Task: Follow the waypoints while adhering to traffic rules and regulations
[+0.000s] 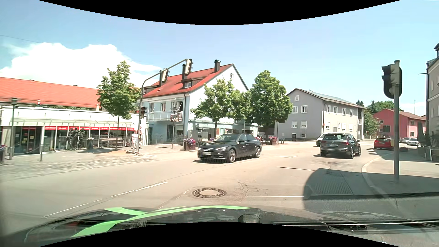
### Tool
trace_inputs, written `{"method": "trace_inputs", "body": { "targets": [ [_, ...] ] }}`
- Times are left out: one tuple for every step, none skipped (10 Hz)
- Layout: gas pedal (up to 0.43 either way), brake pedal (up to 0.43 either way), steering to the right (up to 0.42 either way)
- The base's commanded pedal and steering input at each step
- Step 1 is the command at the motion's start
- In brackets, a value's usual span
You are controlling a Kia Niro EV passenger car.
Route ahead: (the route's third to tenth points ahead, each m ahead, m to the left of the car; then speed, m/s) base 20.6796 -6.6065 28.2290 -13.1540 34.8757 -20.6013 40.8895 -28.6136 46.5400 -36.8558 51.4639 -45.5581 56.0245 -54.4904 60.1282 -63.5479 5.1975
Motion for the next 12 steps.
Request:
{"method": "trace_inputs", "body": {
  "targets": [
    [0.098, 0.0, 0.23],
    [0.098, 0.0, 0.231],
    [0.098, 0.0, 0.231],
    [0.098, 0.0, 0.231],
    [0.098, 0.0, 0.23],
    [0.11, 0.0, 0.23],
    [0.13, 0.0, 0.23],
    [0.169, 0.0, 0.23],
    [0.169, 0.0, 0.23],
    [0.169, 0.0, 0.226],
    [0.169, 0.0, 0.217],
    [0.169, 0.0, 0.202]
  ]
}}
